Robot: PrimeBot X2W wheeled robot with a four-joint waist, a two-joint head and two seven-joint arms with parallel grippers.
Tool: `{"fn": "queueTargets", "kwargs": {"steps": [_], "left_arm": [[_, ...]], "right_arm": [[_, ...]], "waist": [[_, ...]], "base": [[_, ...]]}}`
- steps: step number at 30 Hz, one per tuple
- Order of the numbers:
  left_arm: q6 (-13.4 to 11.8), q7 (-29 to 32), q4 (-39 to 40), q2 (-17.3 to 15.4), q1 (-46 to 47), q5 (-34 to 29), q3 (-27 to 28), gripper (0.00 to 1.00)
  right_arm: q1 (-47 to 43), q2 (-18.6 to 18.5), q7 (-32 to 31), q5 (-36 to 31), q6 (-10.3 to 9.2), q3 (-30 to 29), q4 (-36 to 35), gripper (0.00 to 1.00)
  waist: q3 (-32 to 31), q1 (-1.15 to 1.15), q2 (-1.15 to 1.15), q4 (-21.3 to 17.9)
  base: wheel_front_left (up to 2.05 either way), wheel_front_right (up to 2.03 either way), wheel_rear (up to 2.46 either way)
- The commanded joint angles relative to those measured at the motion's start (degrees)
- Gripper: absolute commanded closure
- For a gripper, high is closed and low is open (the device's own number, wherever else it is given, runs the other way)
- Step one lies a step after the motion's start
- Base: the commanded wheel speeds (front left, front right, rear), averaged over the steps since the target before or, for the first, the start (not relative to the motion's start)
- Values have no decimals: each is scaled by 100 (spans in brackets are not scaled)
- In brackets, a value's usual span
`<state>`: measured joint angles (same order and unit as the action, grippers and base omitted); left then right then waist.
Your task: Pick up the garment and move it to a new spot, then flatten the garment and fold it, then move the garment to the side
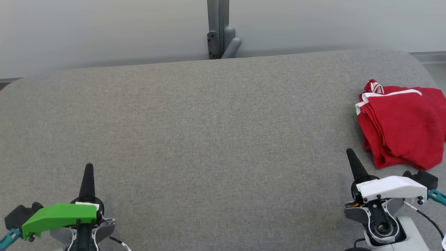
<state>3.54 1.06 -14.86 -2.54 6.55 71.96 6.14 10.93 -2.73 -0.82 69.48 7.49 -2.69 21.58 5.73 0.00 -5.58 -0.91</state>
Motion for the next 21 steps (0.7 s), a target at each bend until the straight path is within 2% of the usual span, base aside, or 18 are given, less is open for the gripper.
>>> {"fn": "queueTargets", "kwargs": {"steps": [1,21], "left_arm": [[-19,31,72,-38,112,131,41,100],[-82,289,196,-43,187,979,93,100]], "right_arm": [[103,-37,-30,131,3,-31,-72,100],[121,-58,-266,1111,2,-165,-144,100]], "waist": [[-1,0,0,2],[-14,0,0,36]], "base": [[0,0,0],[0,0,0]]}}
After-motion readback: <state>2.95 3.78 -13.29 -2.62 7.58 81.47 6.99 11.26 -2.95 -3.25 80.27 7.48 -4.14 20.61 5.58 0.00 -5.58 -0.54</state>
